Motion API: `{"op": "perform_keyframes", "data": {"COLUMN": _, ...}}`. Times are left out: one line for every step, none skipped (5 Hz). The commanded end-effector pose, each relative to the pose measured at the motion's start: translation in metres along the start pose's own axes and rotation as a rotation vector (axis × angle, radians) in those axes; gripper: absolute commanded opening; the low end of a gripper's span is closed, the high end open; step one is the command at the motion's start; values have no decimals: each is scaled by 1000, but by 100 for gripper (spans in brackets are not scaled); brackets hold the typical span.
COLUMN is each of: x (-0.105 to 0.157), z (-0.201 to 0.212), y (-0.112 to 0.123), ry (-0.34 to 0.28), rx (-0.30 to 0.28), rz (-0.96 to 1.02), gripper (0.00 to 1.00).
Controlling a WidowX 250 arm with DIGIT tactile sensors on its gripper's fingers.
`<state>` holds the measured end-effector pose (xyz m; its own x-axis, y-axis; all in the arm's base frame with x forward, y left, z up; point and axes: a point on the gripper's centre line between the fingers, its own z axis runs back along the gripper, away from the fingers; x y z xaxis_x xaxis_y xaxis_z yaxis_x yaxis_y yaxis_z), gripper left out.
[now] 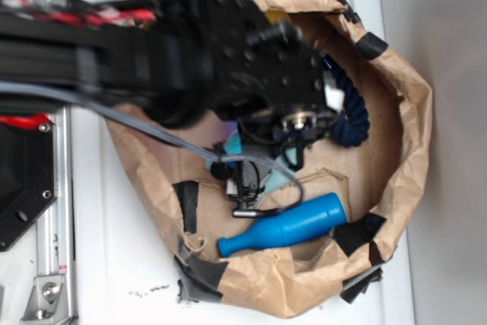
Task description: Grab the blue cloth.
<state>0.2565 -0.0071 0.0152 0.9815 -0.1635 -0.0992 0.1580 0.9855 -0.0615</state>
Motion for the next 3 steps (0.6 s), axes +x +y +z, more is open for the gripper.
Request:
{"op": "perform_keyframes", "data": {"x": 4, "z": -28, "y": -17, "ry": -25, "rx": 30, "rz": 38, "gripper": 0}}
{"op": "perform_keyframes", "data": {"x": 0, "z": -4, "y": -17, "ry": -72, "rx": 40, "rz": 3, "gripper": 0}}
{"op": "perform_keyframes", "data": {"x": -6, "z": 45, "y": -14, "ry": -214, "rx": 98, "rz": -21, "gripper": 0}}
